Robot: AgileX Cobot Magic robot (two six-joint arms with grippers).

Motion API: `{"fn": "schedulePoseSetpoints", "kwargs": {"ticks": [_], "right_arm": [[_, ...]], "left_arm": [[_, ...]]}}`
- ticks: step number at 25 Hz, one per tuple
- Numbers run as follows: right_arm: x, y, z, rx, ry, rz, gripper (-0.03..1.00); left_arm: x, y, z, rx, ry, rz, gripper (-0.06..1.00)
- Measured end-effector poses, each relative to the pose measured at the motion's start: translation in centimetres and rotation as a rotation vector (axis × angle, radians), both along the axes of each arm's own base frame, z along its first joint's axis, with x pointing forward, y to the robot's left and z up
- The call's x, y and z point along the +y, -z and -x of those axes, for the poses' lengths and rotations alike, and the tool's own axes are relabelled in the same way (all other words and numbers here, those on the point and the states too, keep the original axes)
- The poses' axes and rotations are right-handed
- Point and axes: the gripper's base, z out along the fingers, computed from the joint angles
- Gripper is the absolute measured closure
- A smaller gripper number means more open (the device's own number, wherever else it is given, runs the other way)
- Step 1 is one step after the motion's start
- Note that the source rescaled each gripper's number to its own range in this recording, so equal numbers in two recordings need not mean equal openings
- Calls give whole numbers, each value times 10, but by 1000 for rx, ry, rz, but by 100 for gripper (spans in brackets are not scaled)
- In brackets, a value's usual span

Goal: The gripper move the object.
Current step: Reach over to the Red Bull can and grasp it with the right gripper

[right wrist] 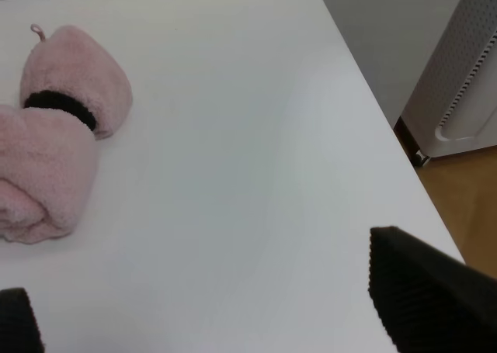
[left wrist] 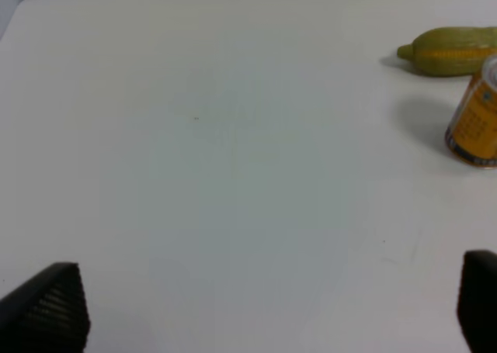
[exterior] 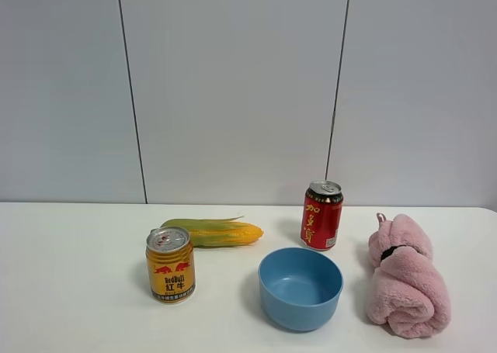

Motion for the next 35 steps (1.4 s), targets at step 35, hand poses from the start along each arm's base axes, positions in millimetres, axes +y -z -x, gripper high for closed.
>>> {"fn": "schedulePoseSetpoints", "kwargs": {"ticks": [35], "right_arm": [[154, -141, -240, 62, -942, 71, 17]], "left_arm": [[0, 0, 0, 0, 0, 0, -6]]}}
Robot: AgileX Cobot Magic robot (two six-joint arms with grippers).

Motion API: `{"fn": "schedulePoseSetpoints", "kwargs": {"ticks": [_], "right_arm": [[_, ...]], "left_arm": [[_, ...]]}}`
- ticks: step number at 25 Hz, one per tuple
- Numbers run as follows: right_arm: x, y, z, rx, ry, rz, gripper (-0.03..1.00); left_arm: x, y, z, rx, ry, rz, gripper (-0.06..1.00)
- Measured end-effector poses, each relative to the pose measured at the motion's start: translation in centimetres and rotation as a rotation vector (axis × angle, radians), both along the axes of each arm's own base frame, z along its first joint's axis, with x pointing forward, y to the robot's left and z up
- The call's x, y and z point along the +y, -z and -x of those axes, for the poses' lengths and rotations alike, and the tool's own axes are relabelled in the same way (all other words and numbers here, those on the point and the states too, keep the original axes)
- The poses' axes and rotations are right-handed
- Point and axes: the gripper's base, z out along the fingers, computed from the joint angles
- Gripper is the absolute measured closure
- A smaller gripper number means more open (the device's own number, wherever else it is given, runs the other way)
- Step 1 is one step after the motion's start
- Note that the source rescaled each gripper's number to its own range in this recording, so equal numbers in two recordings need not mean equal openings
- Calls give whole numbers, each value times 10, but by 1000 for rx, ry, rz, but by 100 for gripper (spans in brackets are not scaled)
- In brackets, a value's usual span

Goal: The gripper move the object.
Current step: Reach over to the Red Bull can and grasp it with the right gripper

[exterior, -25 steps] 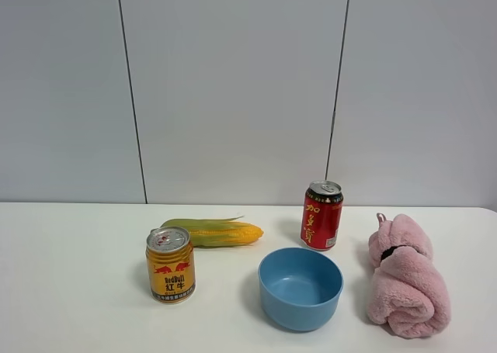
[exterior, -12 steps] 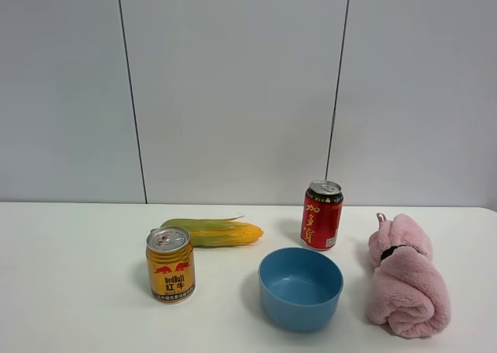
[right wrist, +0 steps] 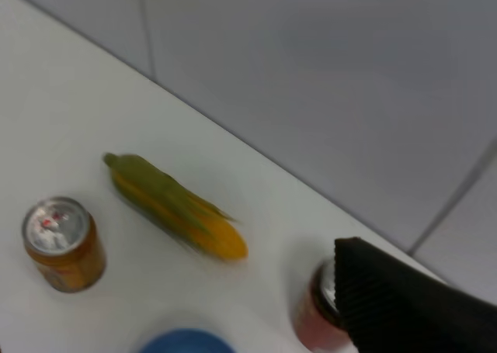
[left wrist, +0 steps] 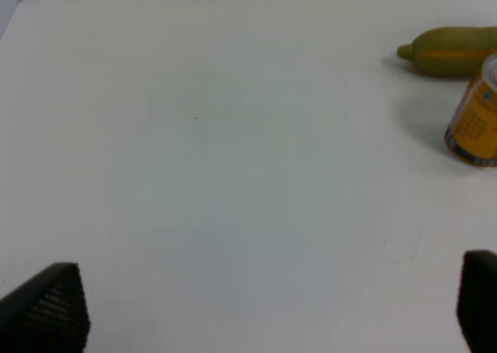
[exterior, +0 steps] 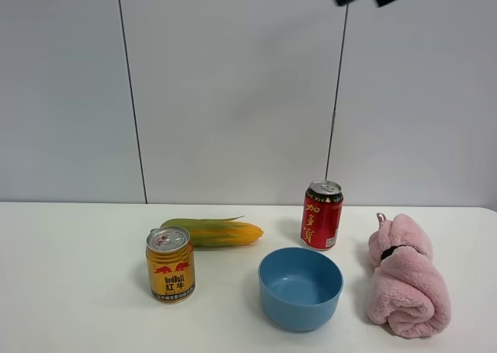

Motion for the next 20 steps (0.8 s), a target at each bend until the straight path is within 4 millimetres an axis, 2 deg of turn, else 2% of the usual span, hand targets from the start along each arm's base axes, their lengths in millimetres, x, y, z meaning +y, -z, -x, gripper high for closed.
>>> {"fn": "schedulePoseSetpoints", "kwargs": {"ticks": [4, 6, 7, 10, 13, 15, 20], "right_arm": [[69, 10, -37, 56, -58, 92, 17], [101, 24, -58, 94, -68, 163, 17], [114, 26, -65, 98, -79, 191, 17], [153, 49, -85, 160, -125, 265, 14], [187, 72, -90, 194, -185, 318, 2], [208, 92, -85, 222, -232, 359, -2], [245, 142, -71, 278, -312, 435, -3]], "left_arm": [[0, 0, 0, 0, 0, 0, -6], [0, 0, 0, 0, 0, -1, -6], [0, 0, 0, 0, 0, -1, -6], [0, 0, 0, 0, 0, -1, -6], [0, 0, 0, 0, 0, -1, -6], [0, 0, 0, 0, 0, -1, -6], [0, 0, 0, 0, 0, 0, -6]]}}
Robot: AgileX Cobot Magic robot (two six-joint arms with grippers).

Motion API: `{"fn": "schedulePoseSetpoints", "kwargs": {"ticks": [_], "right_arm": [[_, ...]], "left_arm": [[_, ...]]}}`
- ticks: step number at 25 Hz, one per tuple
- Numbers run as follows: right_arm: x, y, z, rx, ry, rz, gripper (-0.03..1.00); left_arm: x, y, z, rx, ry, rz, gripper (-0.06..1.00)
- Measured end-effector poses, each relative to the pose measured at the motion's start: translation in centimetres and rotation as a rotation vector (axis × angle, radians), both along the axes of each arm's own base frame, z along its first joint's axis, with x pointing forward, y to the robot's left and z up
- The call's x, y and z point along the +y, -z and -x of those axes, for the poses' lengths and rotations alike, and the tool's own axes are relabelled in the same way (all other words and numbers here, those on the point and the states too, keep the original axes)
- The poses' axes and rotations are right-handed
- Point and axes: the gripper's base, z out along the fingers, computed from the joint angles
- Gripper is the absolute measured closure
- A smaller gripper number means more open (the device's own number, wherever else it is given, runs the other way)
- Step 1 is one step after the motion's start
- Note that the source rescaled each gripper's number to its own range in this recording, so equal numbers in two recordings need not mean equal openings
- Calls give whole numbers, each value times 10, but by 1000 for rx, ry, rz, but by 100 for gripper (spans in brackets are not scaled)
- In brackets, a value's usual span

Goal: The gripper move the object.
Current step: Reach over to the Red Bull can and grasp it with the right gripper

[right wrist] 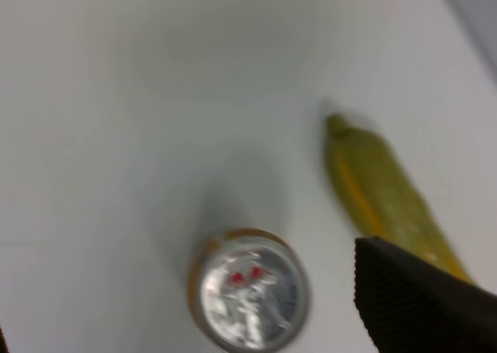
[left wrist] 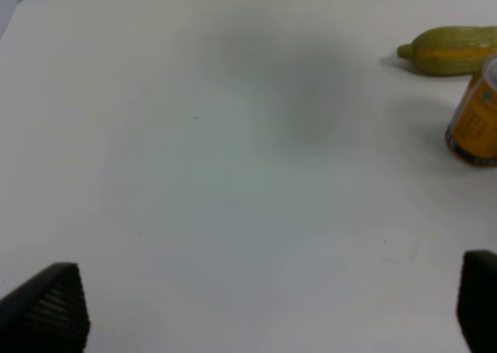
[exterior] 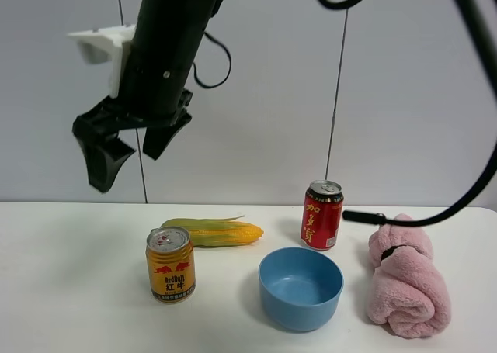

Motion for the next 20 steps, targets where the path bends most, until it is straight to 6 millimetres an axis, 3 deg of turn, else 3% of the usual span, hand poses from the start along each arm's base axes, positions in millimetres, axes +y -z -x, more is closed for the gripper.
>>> {"fn": "schedulePoseSetpoints", "kwargs": {"ticks": [7, 20], "right_arm": [[12, 37, -13, -9, 106, 23, -3], [16, 98, -27, -17, 184, 143, -3]], "left_arm": [[0, 0, 0, 0, 0, 0, -6], [0, 0, 0, 0, 0, -1, -6]]}}
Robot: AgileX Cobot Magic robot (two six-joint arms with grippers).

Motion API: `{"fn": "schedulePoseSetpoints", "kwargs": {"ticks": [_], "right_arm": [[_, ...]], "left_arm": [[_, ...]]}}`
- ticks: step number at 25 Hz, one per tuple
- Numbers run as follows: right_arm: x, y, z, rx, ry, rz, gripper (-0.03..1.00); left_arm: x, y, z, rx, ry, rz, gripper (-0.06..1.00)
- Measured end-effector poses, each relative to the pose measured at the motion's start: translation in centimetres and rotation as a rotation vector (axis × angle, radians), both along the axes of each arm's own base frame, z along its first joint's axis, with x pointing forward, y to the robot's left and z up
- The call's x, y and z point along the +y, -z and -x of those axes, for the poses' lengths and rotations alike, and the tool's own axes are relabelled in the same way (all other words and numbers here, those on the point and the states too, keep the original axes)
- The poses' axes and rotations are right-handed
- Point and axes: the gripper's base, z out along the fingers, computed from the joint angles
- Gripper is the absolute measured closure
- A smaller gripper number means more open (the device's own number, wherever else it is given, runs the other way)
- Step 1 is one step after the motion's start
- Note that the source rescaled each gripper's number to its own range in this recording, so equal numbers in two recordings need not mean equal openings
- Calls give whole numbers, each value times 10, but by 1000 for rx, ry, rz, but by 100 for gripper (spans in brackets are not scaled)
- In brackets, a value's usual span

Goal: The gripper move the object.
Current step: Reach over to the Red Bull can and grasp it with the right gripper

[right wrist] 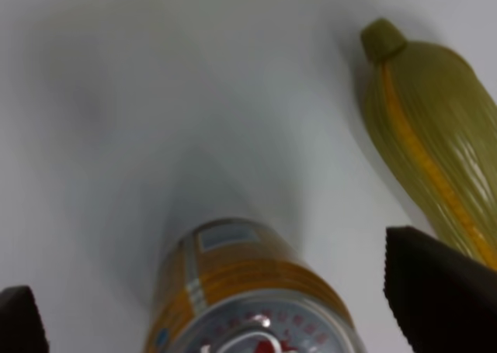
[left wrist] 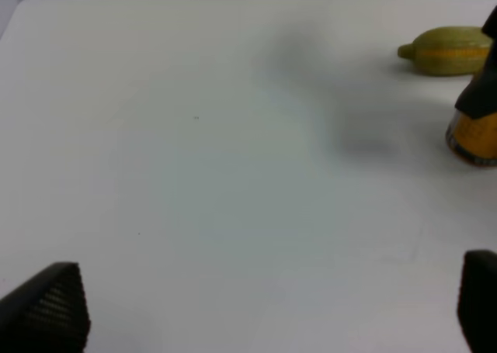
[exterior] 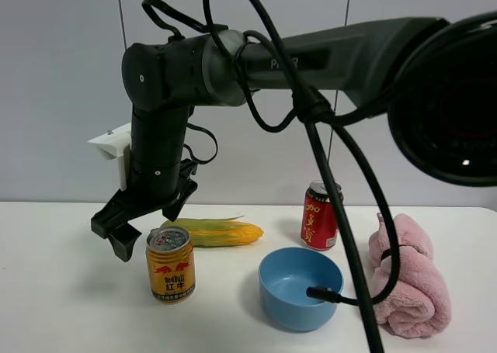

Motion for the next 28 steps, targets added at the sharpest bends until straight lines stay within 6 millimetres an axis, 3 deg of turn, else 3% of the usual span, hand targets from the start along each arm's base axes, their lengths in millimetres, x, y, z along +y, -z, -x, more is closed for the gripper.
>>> {"fn": "schedulePoseSetpoints", "kwargs": {"ticks": [12, 21, 22, 23, 25, 26, 28], "right_arm": [[-7, 30, -8, 6, 49, 99, -3], [-5, 38, -7, 35, 56, 86, 1], [-5, 38, -7, 35, 57, 85, 9], [-5, 38, -7, 34, 57, 84, 24], [-4, 38, -7, 40, 59, 81, 64], [-4, 38, -6, 44, 60, 80, 91], [-4, 38, -6, 46, 61, 81, 97]], "left_arm": [[0, 0, 0, 0, 0, 1, -6], [0, 0, 0, 0, 0, 1, -6], [0, 0, 0, 0, 0, 1, -6], [0, 0, 0, 0, 0, 1, -6], [0, 0, 0, 0, 0, 1, -6], [0, 0, 0, 0, 0, 1, -6], [0, 0, 0, 0, 0, 1, -6]]}}
